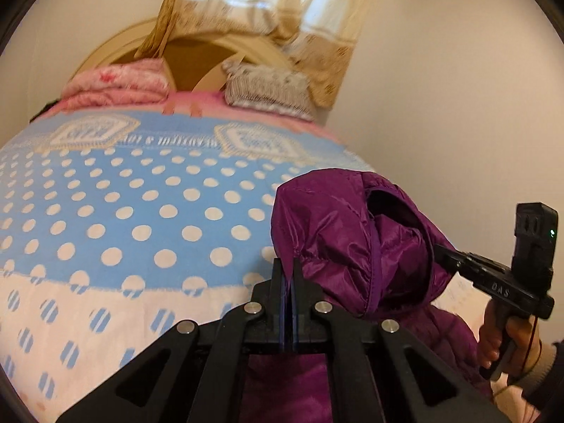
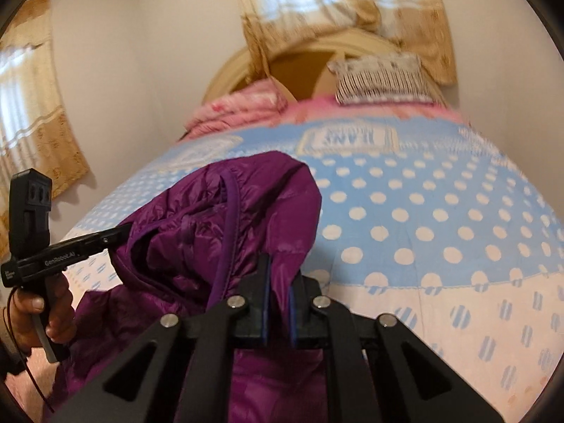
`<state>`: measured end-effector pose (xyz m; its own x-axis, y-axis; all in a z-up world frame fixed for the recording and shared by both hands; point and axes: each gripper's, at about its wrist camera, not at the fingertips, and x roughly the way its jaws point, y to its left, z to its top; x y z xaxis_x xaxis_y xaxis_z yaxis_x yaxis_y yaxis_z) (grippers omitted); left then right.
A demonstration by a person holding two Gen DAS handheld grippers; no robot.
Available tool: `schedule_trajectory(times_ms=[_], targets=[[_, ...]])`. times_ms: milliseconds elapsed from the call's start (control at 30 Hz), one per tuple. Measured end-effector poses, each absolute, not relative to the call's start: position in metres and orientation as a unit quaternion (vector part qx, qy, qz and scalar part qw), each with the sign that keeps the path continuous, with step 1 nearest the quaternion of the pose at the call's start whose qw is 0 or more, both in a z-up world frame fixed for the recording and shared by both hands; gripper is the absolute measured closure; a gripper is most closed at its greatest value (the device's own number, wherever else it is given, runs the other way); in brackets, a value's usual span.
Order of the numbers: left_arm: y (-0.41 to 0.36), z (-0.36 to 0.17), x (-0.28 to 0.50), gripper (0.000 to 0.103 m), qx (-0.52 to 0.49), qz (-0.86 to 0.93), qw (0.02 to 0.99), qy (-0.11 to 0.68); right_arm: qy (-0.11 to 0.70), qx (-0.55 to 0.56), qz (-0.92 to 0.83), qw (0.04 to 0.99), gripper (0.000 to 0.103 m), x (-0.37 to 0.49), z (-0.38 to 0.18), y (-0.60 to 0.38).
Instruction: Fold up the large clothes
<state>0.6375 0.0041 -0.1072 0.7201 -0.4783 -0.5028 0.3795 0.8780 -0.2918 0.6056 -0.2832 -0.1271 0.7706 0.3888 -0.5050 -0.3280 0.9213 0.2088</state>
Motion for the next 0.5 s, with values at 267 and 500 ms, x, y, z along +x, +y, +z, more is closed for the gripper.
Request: schedule_trajectory(times_ms=[267,500], targets=[[0.011,-0.120,0.570,0.101,-0.036,-0.242,0.930,0.276,0.274,-0.010,0.222,0.936,0.089,0.548,-0.140,-0.265],[0.012,-0.145,0.521,0.098,0.064,-0.199,0.935,0.287,0.344,-0.048,0.263,0.900,0.059,0.518,-0.169,-0.278]])
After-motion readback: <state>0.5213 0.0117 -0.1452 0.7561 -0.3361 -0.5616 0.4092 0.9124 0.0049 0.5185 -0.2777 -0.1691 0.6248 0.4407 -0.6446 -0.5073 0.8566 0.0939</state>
